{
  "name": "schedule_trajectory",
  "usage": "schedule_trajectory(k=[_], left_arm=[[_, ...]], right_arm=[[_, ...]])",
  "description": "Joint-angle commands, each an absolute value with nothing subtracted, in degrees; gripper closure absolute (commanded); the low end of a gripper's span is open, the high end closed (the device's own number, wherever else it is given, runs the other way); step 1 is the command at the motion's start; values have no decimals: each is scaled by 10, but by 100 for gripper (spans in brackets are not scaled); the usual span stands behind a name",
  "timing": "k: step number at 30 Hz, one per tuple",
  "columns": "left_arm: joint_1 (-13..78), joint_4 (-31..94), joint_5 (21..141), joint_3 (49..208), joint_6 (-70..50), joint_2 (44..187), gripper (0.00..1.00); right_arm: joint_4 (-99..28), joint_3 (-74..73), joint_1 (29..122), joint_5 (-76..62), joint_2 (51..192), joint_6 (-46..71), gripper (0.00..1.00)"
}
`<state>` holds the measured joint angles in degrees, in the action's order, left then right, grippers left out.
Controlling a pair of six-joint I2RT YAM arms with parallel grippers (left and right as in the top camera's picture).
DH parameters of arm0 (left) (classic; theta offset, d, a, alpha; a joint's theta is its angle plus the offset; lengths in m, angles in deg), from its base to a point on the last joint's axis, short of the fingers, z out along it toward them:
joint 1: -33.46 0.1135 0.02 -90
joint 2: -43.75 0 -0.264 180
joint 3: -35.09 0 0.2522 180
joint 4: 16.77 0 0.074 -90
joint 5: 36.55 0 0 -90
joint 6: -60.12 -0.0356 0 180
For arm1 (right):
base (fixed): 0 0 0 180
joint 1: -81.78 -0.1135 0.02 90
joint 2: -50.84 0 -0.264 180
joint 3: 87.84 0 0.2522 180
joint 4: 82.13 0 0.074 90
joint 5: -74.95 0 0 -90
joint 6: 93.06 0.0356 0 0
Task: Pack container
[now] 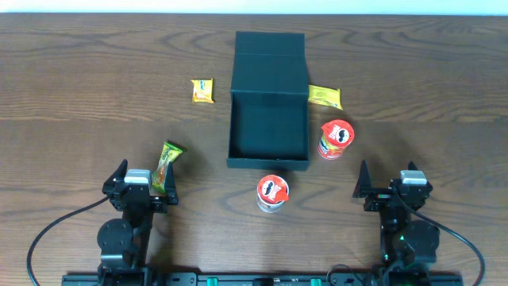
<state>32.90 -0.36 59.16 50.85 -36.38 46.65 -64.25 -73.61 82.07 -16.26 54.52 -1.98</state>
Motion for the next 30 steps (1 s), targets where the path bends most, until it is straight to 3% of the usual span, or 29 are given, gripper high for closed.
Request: schedule_trajectory(k=[1,11,15,19,22,25,30], left_arm=[[327,11,583,492,-376,467,5],[327,5,563,492,-374,467,5],[327,-10,644,492,-374,467,5],[327,-63,703,493,-359,467,5],[327,-112,678,513,-303,467,5],[327,-34,586,645,-313,477,5],[327,88,538,865,-346,556,5]], right_arm=[[-636,-735,825,-156,546,-10,1],[-636,-735,825,-155,546,-9,1],[-640,-735,825,-139,546,24,1],[-715,-734,824,-88,546,76,1],[-752,-702,824,-77,546,111,1],[-698,-588,824,-136,559,81,1],[-642,-401,824,-160,683,46,1]])
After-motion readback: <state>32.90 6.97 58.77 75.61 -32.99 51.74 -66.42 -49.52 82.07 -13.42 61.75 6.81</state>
